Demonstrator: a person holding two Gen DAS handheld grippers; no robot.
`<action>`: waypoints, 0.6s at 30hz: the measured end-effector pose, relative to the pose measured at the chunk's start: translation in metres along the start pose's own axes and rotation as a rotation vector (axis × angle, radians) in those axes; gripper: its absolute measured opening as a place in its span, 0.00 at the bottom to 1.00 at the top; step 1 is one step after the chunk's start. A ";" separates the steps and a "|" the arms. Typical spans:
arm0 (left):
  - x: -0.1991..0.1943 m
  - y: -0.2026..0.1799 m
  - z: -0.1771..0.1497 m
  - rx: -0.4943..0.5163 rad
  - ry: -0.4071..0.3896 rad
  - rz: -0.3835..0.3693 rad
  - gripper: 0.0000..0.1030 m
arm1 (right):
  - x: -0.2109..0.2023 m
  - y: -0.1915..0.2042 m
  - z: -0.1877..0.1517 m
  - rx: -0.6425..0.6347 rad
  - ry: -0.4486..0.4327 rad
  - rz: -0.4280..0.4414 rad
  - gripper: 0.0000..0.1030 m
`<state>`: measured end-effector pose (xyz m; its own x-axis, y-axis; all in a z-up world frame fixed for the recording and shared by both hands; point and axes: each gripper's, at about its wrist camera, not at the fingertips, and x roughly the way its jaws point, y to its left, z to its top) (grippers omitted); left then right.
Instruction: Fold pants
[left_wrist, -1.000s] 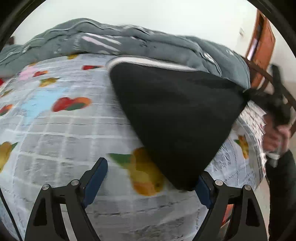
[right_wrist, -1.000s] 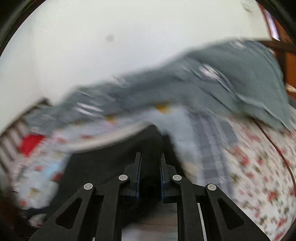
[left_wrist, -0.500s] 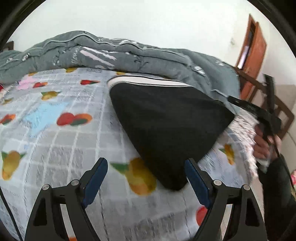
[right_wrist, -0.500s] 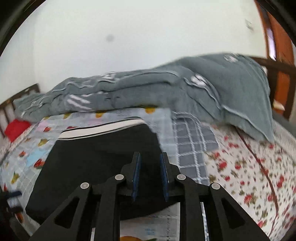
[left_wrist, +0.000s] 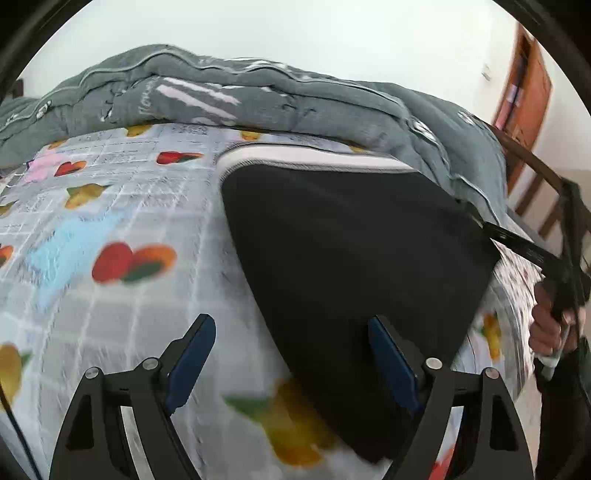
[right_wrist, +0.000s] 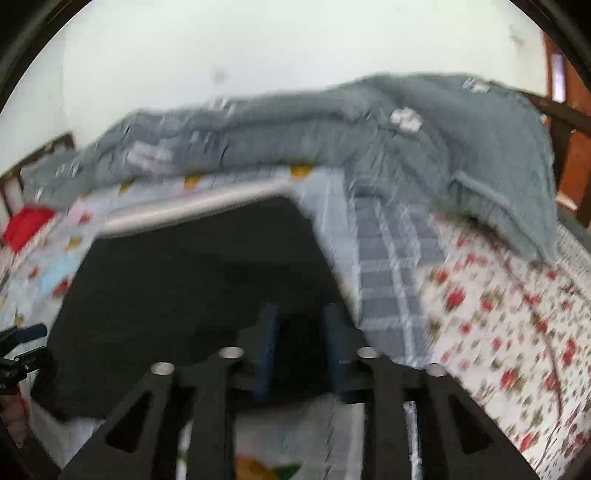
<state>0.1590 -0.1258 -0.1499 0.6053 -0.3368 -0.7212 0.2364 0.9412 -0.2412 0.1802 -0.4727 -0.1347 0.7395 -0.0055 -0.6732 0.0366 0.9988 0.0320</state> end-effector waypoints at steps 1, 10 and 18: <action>0.007 0.003 0.009 -0.015 0.012 -0.008 0.79 | 0.007 -0.002 0.007 0.012 0.007 0.005 0.54; 0.086 0.044 0.042 -0.260 0.148 -0.274 0.48 | 0.073 -0.006 0.006 0.094 0.198 0.113 0.59; 0.059 0.086 0.065 -0.270 0.117 -0.245 0.13 | 0.039 0.029 0.004 0.143 0.214 0.183 0.40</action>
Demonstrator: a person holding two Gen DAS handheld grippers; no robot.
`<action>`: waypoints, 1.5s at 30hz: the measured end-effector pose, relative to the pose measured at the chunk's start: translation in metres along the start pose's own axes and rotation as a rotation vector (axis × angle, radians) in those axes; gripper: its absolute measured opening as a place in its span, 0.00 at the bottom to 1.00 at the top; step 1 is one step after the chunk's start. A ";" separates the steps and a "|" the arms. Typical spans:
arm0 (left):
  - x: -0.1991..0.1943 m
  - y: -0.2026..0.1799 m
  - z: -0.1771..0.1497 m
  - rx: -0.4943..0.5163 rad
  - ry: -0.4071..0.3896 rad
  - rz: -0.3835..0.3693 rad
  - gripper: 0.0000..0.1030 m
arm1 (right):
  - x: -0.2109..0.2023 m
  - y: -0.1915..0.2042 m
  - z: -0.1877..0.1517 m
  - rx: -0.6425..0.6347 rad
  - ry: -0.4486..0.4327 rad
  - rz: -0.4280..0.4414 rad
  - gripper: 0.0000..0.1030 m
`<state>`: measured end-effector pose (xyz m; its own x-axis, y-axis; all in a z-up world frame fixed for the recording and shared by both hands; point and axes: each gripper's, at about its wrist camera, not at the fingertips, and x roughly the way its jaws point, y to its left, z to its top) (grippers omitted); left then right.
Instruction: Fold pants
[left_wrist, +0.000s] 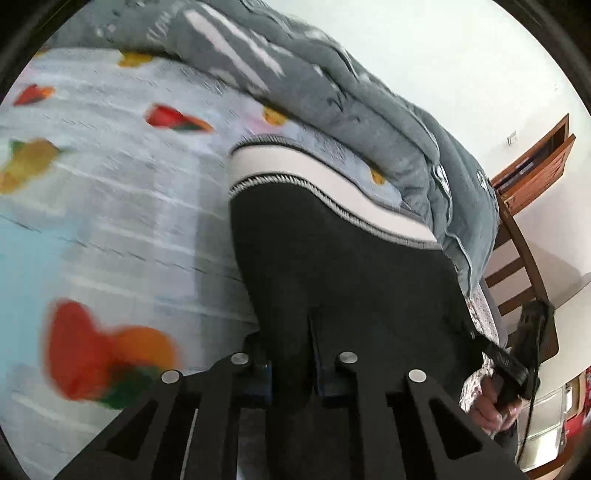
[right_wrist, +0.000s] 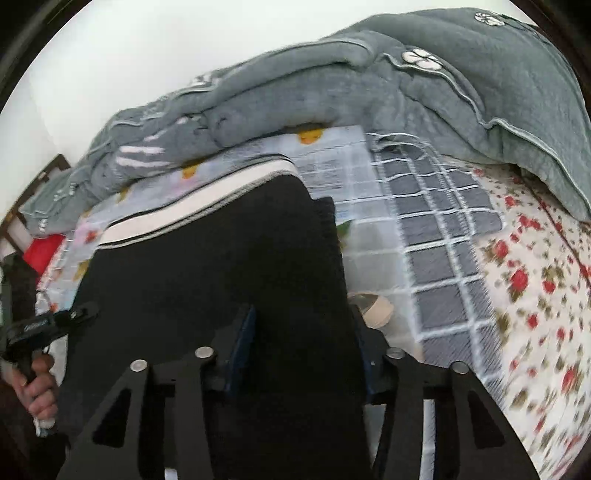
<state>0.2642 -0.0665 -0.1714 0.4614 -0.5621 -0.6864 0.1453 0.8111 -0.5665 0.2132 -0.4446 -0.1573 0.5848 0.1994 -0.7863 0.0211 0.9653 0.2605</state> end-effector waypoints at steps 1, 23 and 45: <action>-0.013 0.009 0.005 0.009 -0.017 0.020 0.13 | -0.004 0.013 -0.008 -0.008 -0.003 0.036 0.39; -0.122 0.075 -0.006 0.155 -0.072 0.291 0.59 | 0.086 0.145 0.045 -0.158 0.137 0.047 0.35; -0.090 -0.008 0.028 0.382 -0.212 0.306 0.59 | 0.009 0.172 0.011 -0.278 -0.186 -0.043 0.29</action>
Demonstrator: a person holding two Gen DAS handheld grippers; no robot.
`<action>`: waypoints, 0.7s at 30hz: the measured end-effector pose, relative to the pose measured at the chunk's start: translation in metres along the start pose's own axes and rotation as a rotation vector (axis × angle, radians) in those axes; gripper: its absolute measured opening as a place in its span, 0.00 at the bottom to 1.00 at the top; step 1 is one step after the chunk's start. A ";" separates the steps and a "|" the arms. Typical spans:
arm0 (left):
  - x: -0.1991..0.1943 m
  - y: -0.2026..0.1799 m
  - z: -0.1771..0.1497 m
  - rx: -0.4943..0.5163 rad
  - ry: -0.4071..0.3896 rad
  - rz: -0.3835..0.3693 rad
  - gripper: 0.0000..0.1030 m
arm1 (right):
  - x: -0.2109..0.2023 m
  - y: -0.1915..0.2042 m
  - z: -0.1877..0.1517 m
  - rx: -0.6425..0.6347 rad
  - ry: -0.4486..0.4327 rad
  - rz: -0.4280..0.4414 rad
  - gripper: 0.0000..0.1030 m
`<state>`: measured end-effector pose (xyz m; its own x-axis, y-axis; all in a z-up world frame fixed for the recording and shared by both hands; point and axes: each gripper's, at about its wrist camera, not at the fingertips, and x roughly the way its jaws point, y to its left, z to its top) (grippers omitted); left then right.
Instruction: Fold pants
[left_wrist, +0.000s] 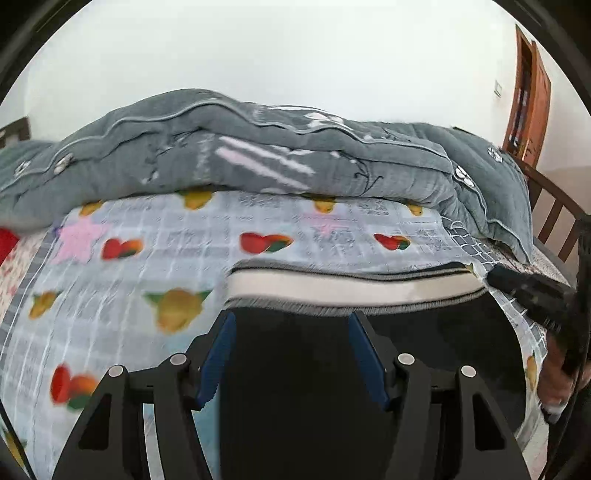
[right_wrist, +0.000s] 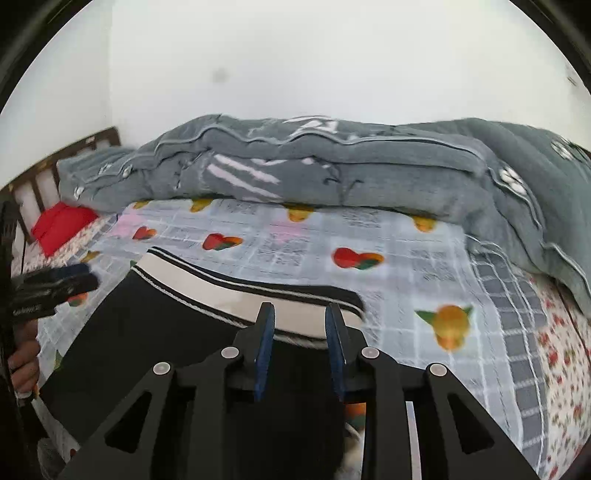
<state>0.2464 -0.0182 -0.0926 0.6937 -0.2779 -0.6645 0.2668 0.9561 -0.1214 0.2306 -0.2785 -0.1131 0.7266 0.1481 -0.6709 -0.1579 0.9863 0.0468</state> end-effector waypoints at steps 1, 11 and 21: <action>0.012 -0.005 0.004 0.016 0.006 0.019 0.59 | 0.016 0.000 -0.002 0.006 0.035 -0.005 0.31; 0.087 0.010 -0.011 -0.021 0.131 0.158 0.69 | 0.078 -0.006 -0.007 -0.008 0.107 -0.046 0.33; 0.097 0.014 -0.005 -0.029 0.120 0.219 0.70 | 0.104 -0.002 0.008 -0.033 0.110 -0.029 0.34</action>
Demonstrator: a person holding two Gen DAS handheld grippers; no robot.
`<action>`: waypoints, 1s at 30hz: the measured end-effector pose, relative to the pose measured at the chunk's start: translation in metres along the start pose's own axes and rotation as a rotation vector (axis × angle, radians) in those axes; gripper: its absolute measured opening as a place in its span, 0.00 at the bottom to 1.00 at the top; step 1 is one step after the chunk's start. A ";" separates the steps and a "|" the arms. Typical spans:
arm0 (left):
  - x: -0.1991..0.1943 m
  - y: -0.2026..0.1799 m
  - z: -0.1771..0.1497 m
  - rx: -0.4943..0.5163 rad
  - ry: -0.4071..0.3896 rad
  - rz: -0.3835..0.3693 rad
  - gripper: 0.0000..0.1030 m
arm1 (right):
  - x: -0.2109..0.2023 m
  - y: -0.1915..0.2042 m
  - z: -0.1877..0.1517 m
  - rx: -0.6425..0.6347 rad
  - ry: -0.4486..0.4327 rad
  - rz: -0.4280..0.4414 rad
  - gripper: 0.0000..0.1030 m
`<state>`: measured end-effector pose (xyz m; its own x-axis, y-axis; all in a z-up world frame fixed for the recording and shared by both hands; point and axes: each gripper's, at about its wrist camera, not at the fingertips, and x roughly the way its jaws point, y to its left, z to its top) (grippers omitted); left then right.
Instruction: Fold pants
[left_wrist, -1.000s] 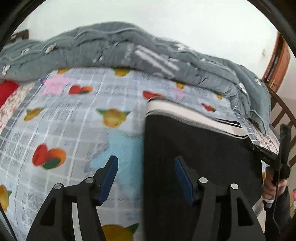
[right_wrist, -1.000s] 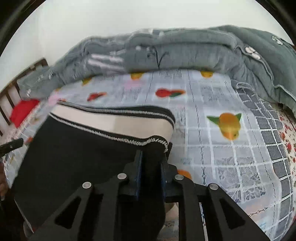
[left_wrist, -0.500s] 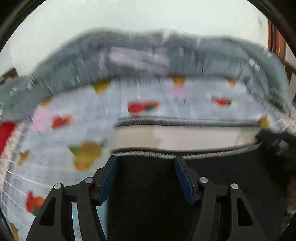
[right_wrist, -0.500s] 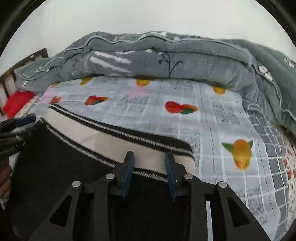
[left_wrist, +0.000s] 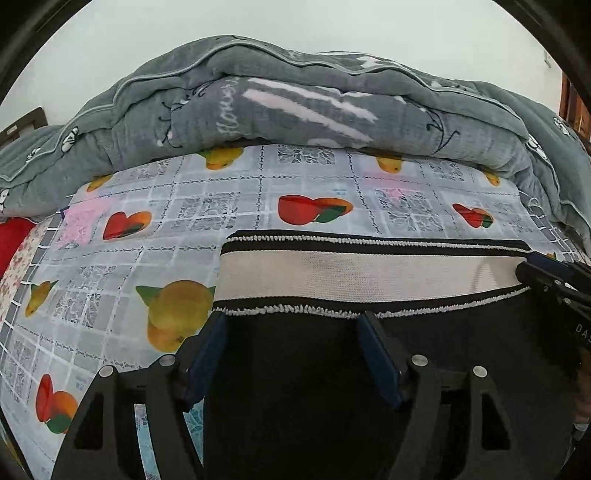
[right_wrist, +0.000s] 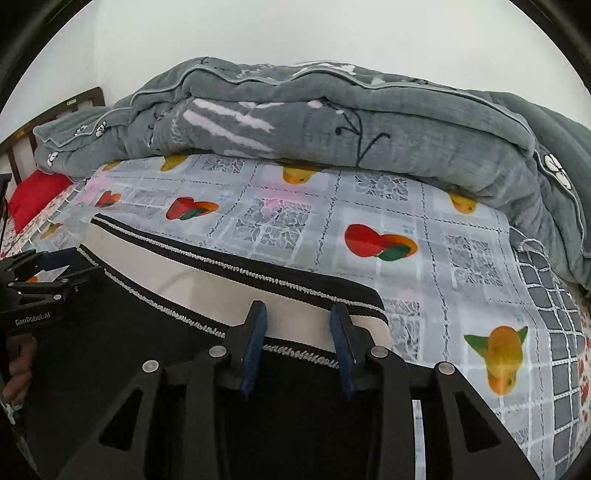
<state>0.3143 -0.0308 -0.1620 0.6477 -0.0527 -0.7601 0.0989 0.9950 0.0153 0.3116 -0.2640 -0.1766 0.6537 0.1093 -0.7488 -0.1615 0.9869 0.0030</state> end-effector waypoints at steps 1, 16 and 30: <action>0.000 0.000 0.000 -0.001 -0.002 0.004 0.70 | 0.001 0.000 0.001 0.001 -0.001 0.002 0.34; 0.008 -0.016 0.012 0.111 -0.021 0.038 0.64 | 0.008 0.002 0.006 0.004 -0.009 0.000 0.34; 0.004 -0.012 0.008 0.087 -0.035 0.024 0.64 | 0.007 0.005 0.004 -0.011 -0.016 -0.020 0.34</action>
<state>0.3219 -0.0439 -0.1604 0.6766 -0.0337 -0.7356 0.1472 0.9850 0.0903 0.3185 -0.2576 -0.1787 0.6688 0.0916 -0.7378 -0.1566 0.9875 -0.0193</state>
